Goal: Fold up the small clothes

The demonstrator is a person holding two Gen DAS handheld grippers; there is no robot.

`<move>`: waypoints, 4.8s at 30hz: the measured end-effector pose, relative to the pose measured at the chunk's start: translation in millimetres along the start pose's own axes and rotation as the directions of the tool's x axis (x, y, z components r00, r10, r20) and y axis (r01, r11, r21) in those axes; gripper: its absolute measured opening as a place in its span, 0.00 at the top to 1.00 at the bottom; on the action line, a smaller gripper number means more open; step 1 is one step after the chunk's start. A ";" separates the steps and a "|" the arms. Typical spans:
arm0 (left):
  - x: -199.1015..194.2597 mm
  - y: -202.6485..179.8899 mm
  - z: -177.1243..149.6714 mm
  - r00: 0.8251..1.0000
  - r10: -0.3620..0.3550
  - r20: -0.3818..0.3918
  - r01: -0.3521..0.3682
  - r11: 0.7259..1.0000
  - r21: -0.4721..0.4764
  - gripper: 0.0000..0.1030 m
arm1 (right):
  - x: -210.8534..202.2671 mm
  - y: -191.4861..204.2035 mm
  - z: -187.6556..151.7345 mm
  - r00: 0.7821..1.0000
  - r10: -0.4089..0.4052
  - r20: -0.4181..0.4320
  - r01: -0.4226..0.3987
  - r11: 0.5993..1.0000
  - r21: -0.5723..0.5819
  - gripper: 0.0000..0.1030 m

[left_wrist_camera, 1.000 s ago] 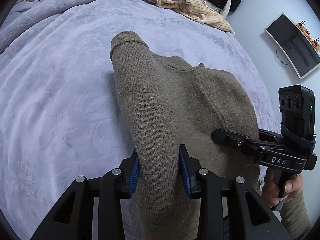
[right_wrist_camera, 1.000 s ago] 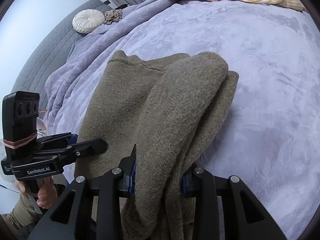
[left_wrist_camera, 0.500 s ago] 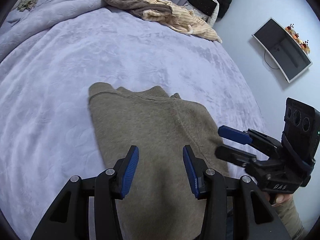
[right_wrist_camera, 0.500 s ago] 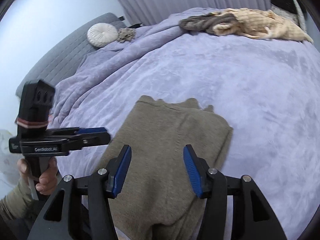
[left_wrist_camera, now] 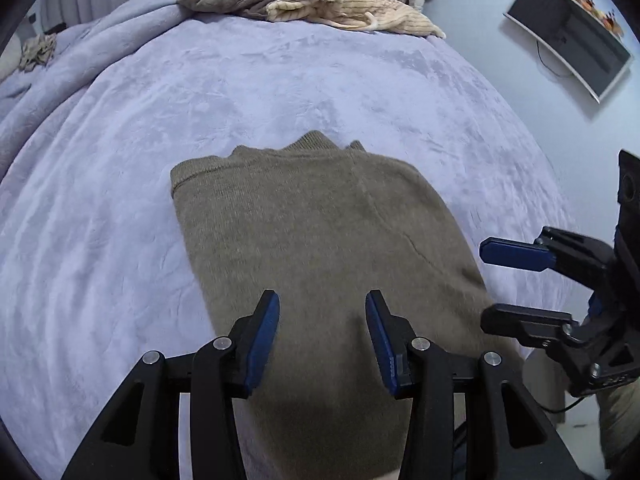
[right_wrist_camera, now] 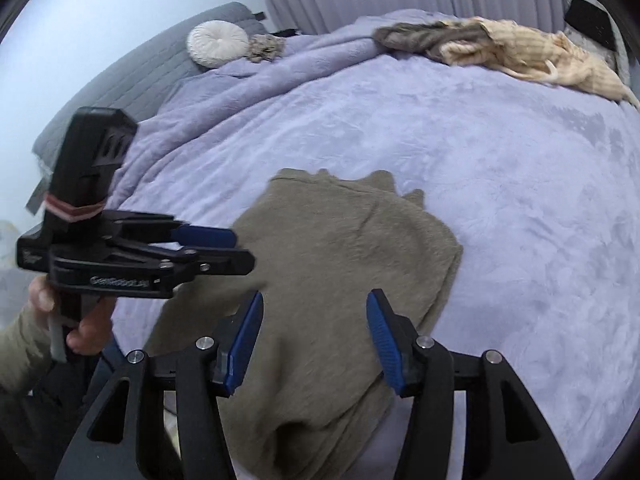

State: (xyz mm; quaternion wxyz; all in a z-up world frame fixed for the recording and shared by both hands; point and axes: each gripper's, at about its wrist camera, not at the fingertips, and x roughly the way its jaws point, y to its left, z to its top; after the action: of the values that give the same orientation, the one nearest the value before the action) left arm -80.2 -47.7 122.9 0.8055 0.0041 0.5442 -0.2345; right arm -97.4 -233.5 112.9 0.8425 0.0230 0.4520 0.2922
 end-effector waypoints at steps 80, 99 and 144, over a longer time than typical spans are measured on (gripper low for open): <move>-53.4 -17.2 -16.1 0.935 0.349 0.064 -0.336 0.929 -0.157 0.12 | -2.1 64.8 -5.6 0.867 -0.457 -0.199 0.477 0.876 0.064 0.26; -47.6 -4.6 -19.8 0.943 0.330 0.038 -0.318 0.930 -0.184 0.12 | 6.7 73.4 -2.1 0.850 -0.473 -0.232 0.495 0.867 0.045 0.26; -58.4 16.7 -36.3 0.953 0.300 0.050 -0.280 0.931 -0.234 0.12 | 11.5 98.0 2.6 0.831 -0.504 -0.235 0.521 0.854 0.012 0.26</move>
State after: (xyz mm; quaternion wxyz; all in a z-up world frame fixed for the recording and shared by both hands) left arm -123.0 -1.5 155.2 0.8490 -0.0163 0.5258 -0.0501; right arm -136.8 -145.8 135.5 0.8323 -0.1001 0.5437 0.0391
